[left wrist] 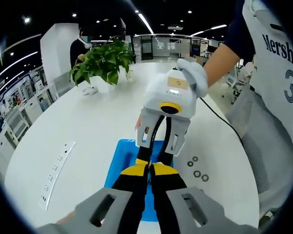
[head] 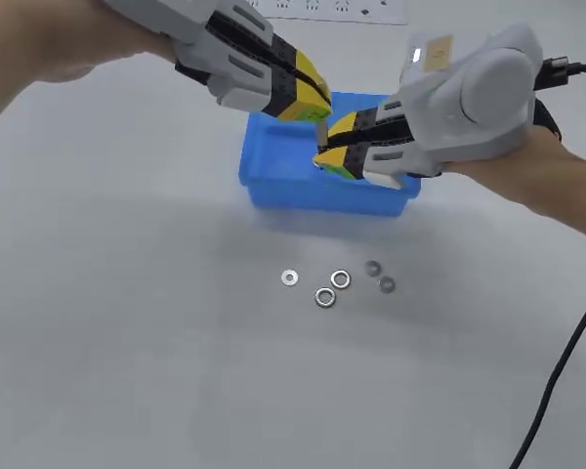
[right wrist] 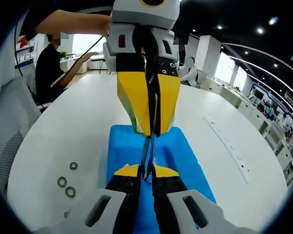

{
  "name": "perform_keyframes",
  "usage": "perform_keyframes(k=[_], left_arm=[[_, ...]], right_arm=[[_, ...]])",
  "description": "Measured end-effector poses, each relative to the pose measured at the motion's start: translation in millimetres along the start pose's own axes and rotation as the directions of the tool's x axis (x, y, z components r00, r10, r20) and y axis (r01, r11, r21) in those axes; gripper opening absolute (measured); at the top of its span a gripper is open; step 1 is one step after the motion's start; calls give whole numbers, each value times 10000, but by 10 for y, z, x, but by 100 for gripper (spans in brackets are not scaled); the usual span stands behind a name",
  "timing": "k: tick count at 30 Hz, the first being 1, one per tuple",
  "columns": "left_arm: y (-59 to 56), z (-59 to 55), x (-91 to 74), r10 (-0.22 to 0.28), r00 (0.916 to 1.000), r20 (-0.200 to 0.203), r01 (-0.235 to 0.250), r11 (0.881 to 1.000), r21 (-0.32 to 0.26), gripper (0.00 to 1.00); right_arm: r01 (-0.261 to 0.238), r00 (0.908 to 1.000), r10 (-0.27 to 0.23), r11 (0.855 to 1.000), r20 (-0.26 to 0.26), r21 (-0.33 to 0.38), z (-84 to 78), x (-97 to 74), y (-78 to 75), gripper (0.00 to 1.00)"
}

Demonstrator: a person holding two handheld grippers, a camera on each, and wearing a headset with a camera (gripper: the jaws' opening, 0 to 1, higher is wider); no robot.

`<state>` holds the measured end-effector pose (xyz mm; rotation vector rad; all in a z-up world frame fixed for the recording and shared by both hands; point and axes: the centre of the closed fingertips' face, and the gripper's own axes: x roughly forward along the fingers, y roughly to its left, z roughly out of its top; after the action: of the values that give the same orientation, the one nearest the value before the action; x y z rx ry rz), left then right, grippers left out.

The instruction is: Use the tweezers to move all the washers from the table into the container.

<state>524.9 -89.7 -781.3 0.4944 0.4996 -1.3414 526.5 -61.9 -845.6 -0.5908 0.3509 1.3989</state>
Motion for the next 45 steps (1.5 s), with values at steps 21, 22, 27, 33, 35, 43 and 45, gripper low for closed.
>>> perform_keyframes(k=[21, 22, 27, 33, 35, 43, 45], left_arm=[[-24, -33, 65, -69, 10000, -48, 67, 9995, -318, 6], [-29, -23, 55, -57, 10000, -46, 56, 9995, -310, 6], [-49, 57, -6, 5, 10000, 33, -4, 9996, -277, 6], [-168, 220, -139, 78, 9998, 196, -78, 10000, 46, 6], [-229, 285, -198, 117, 9996, 256, -121, 9998, 156, 6], [-620, 513, -393, 274, 9977, 619, -303, 9985, 457, 6], [-720, 530, -419, 310, 9970, 706, -342, 9984, 443, 6]], right_arm=[[12, 9996, -7, 9998, -277, 183, -74, 2, 24, 11], [24, 9997, -19, 9998, -251, 205, -58, -9, 23, 11], [108, 9999, -106, 9997, -78, 218, 36, -66, 25, 11], [190, 9992, -195, 9997, 362, 131, 254, -211, 84, 12], [192, 9985, -199, 9997, 508, 154, 328, -274, 121, 12], [-45, 9960, 64, 9998, 895, -209, 586, -504, 447, 11], [-107, 9957, 127, 9997, 921, -225, 610, -540, 543, 11]])
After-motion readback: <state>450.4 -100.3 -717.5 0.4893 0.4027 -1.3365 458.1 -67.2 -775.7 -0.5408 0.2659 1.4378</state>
